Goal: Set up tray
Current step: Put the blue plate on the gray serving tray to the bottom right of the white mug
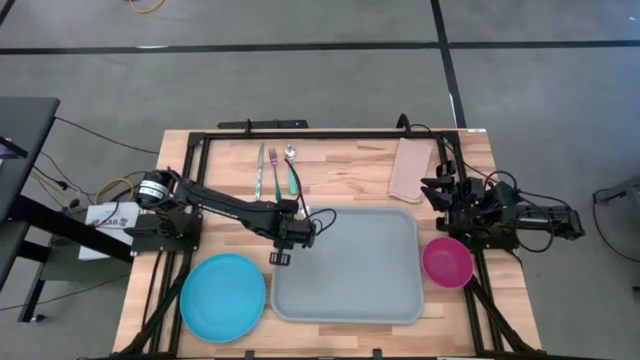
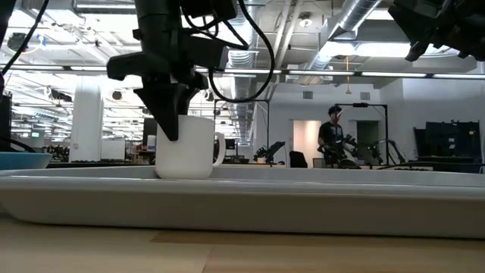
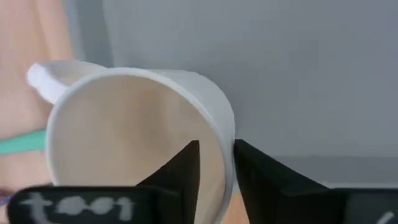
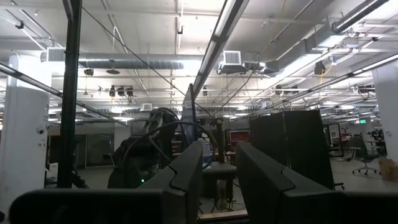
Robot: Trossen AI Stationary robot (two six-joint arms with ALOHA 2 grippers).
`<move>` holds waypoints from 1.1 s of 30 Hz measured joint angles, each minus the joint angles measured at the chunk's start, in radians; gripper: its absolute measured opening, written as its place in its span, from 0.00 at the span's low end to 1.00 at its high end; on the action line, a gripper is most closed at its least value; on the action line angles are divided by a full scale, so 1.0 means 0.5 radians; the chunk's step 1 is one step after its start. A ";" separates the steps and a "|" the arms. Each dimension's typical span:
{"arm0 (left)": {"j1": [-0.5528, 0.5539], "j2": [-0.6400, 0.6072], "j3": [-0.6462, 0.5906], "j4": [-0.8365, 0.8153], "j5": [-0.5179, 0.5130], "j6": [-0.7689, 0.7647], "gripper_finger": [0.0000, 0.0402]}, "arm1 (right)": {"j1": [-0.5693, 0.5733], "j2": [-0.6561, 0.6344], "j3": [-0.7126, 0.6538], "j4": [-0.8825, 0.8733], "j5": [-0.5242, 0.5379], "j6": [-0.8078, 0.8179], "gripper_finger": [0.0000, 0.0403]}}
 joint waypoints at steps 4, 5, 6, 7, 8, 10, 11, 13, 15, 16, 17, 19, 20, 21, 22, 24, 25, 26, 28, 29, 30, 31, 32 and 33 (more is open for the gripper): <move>0.000 0.000 0.078 -0.085 -0.058 0.000 0.25 | 0.000 0.001 0.000 -0.061 0.000 0.080 0.23; 0.000 0.000 0.099 -0.098 -0.060 0.000 0.25 | 0.000 0.001 0.000 -0.074 0.000 0.100 0.23; 0.000 0.000 0.123 -0.111 -0.063 -0.002 0.25 | 0.000 0.000 0.001 -0.090 -0.005 0.103 0.23; 0.000 0.000 0.152 -0.119 -0.064 -0.007 0.25 | 0.000 0.000 0.001 -0.114 -0.018 0.104 0.23; -0.001 0.000 0.182 -0.127 -0.068 -0.009 0.25 | 0.000 0.001 0.001 -0.143 -0.046 0.104 0.23; -0.001 0.000 0.229 -0.169 -0.068 -0.004 0.25 | 0.000 0.001 0.001 -0.157 -0.142 0.104 0.23; -0.001 0.000 0.255 -0.203 -0.070 -0.002 0.25 | 0.000 0.001 0.001 -0.147 -0.203 0.105 0.23; -0.001 0.000 0.335 -0.272 -0.095 -0.003 0.25 | 0.001 0.001 0.001 -0.127 -0.317 0.106 0.23; -0.001 0.000 0.430 -0.372 -0.133 -0.017 0.25 | 0.010 0.001 0.001 -0.099 -0.375 0.132 0.23; -0.001 0.000 0.477 -0.435 -0.147 -0.020 0.25 | 0.020 0.001 0.001 -0.085 -0.376 0.157 0.23; -0.001 0.000 0.528 -0.491 -0.162 -0.024 0.25 | 0.033 0.001 0.001 -0.078 -0.373 0.179 0.23; -0.001 0.000 0.648 -0.595 -0.176 -0.053 0.25 | 0.072 0.017 0.001 -0.059 -0.373 0.223 0.23; -0.001 0.000 0.717 -0.668 -0.177 -0.087 0.25 | 0.095 0.031 0.001 -0.032 -0.372 0.233 0.23; -0.001 0.000 0.785 -0.751 -0.177 -0.130 0.25 | 0.122 0.049 0.001 0.009 -0.372 0.241 0.23; -0.001 0.000 0.853 -0.826 -0.177 -0.176 0.25 | 0.150 0.072 0.001 0.054 -0.372 0.241 0.23; -0.006 0.000 0.988 -0.972 -0.181 -0.250 0.25 | 0.207 0.133 0.003 0.129 -0.372 0.208 0.23; -0.009 0.000 1.054 -1.063 -0.191 -0.287 0.25 | 0.236 0.167 0.016 0.138 -0.372 0.176 0.23; -0.016 0.000 1.120 -1.161 -0.213 -0.326 0.25 | 0.266 0.203 0.038 0.138 -0.368 0.152 0.23; -0.035 -0.001 1.234 -1.361 -0.287 -0.396 0.25 | 0.318 0.286 0.084 0.147 -0.363 0.119 0.23; -0.046 -0.010 1.260 -1.387 -0.330 -0.423 0.25 | 0.342 0.332 0.106 0.146 -0.363 0.105 0.23; -0.057 -0.035 1.264 -1.363 -0.349 -0.430 0.25 | 0.365 0.380 0.125 0.151 -0.362 0.093 0.23; -0.075 -0.075 1.255 -1.353 -0.334 -0.430 0.25 | 0.386 0.430 0.145 0.174 -0.362 0.080 0.23; -0.088 -0.114 1.254 -1.357 -0.295 -0.429 0.25 | 0.404 0.490 0.167 0.206 -0.361 0.058 0.23; -0.101 -0.154 1.257 -1.370 -0.269 -0.436 0.25 | 0.419 0.566 0.195 0.245 -0.357 0.037 0.23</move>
